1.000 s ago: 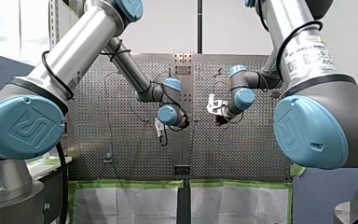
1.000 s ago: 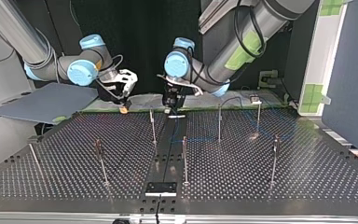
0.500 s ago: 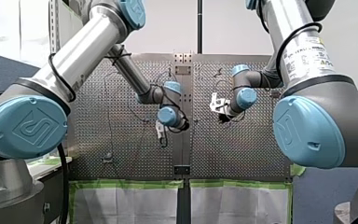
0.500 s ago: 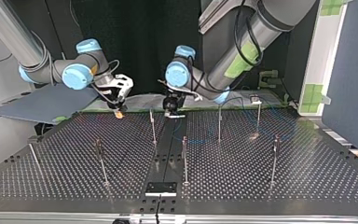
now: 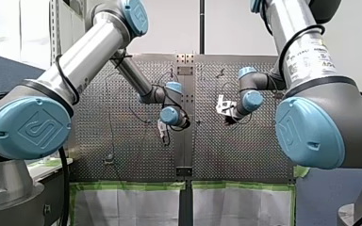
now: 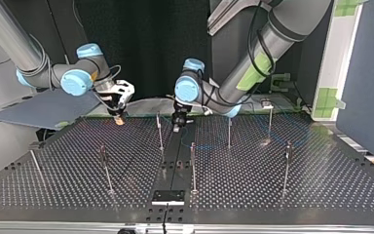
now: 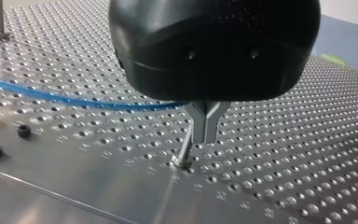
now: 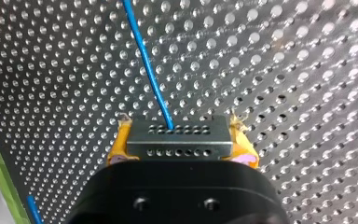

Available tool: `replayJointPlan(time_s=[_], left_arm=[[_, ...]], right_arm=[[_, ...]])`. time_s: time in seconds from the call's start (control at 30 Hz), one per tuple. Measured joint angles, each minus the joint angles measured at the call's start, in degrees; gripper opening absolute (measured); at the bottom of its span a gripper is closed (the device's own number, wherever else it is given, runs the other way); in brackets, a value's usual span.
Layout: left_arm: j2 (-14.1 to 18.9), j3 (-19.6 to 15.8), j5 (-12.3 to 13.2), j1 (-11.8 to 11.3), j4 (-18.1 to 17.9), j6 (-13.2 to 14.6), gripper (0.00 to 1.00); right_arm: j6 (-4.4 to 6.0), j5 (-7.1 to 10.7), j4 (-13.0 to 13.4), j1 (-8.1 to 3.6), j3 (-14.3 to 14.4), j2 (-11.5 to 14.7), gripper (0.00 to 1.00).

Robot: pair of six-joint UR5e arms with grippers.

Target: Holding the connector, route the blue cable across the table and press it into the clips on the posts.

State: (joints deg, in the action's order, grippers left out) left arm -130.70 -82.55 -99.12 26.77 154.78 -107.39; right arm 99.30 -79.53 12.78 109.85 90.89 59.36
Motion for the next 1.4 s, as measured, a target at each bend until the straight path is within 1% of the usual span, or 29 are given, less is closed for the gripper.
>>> replayJointPlan(time_s=[0.17, 0.3, 0.5, 0.53, 0.57, 0.6, 0.63, 0.67, 0.7, 0.77, 0.8, 0.83, 0.87, 0.97, 1.07, 1.17, 1.3, 1.4], left_arm=[[-1.69, 1.28, 0.76, -0.26, 0.39, -0.08, 0.0], [-2.38, 1.91, 0.79, -0.42, 0.67, -0.17, 0.0], [-2.86, 4.31, 0.53, -1.09, 2.89, -0.34, 0.0], [-2.85, 4.78, 0.51, -1.11, 3.37, -0.32, 0.05], [-2.84, 5.25, 0.48, -1.1, 3.83, -0.29, 0.16], [-2.84, 5.83, 0.39, -1.05, 4.32, -0.26, 0.16], [-2.85, 6.24, 0.3, -1.02, 4.65, -0.23, 0.31], [-2.85, 6.6, 0.2, -0.98, 4.92, -0.2, 0.41], [-2.84, 6.95, 0.11, -0.91, 5.25, -0.16, 0.41], [-2.84, 7.26, 0.02, -0.8, 5.67, -0.07, 0.7], [-2.84, 7.36, -0.02, -0.71, 6.01, -0.01, 0.7], [-2.84, 7.4, -0.03, -0.64, 6.32, 0.02, 0.91], [-2.84, 7.44, -0.04, -0.58, 6.67, 0.06, 1.0], [-2.84, 7.46, -0.05, -0.32, 7.93, 0.44, 1.0], [-2.76, 7.46, -0.17, -0.06, 9.29, 1.44, 1.0], [-2.42, 7.38, -0.83, 0.23, 10.76, 2.81, 1.0], [-1.02, 6.51, -2.27, 0.82, 12.73, 4.34, 1.0], [0.3, 5.37, -2.7, 1.31, 14.07, 4.67, 1.0]], right_arm=[[0.02, 0.14, 0.03, -0.57, -1.48, -1.11, 0.0], [0.28, 0.18, -0.17, -0.99, -3.06, -1.33, 0.0], [0.82, 0.23, -0.69, -1.68, -5.66, -1.42, 0.0], [0.85, 0.22, -0.73, -1.81, -5.89, -1.42, 0.0], [0.87, 0.2, -0.76, -1.98, -6.12, -1.43, 0.0], [0.88, 0.19, -0.78, -2.11, -6.23, -1.44, 0.0], [0.89, 0.18, -0.79, -2.22, -6.31, -1.45, 0.0], [0.9, 0.18, -0.8, -2.35, -6.38, -1.46, 0.0], [0.9, 0.18, -0.82, -2.43, -6.4, -1.45, 0.0], [0.88, 0.2, -0.86, -2.56, -6.43, -1.46, 0.0], [0.87, 0.22, -0.9, -2.59, -6.44, -1.46, 0.0], [0.85, 0.24, -0.94, -2.63, -6.45, -1.46, 0.0], [0.84, 0.27, -1.0, -2.68, -6.45, -1.47, 0.0], [0.78, 0.31, -1.14, -2.73, -6.46, -1.47, 0.0], [0.72, 0.34, -1.37, -2.75, -6.46, -1.47, 0.0], [0.69, 0.34, -1.65, -2.75, -6.46, -1.47, 0.0], [0.62, 0.35, -2.24, -2.77, -6.45, -1.47, 0.0], [0.6, 0.39, -2.73, -2.77, -6.44, -1.47, 0.0]])
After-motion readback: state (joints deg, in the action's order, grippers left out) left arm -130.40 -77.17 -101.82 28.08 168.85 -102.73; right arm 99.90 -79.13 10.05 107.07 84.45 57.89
